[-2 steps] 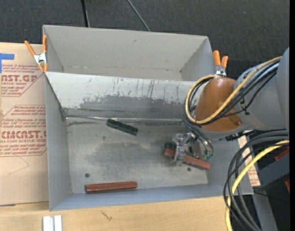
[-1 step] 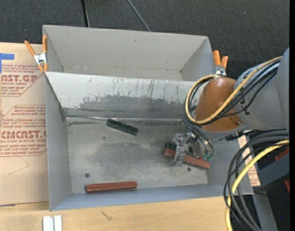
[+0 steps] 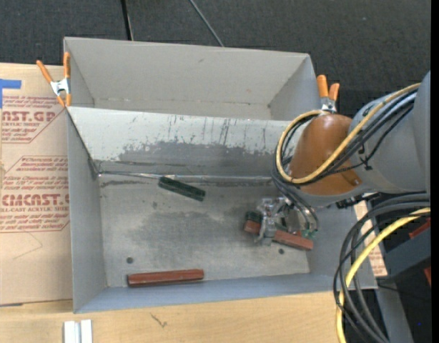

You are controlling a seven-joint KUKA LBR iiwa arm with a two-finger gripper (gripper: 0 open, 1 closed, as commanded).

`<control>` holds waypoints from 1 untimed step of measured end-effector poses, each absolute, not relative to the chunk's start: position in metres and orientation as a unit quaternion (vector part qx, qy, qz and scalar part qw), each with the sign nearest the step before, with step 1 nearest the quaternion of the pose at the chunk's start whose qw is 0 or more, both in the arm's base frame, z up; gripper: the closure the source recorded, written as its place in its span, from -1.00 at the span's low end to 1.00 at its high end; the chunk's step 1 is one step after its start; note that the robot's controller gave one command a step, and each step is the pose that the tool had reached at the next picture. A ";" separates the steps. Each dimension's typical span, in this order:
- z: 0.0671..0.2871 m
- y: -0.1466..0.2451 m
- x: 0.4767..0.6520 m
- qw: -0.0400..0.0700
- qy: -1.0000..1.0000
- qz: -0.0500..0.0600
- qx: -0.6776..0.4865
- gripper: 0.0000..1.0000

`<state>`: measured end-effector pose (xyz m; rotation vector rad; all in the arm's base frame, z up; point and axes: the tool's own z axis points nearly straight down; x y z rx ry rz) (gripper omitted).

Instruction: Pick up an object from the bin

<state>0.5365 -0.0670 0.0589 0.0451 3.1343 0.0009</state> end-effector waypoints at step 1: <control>0.065 -0.067 0.535 -0.001 1.000 0.001 0.015 1.00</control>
Offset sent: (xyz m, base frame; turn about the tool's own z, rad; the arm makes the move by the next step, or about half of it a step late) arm 0.0000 0.0001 0.0516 0.0000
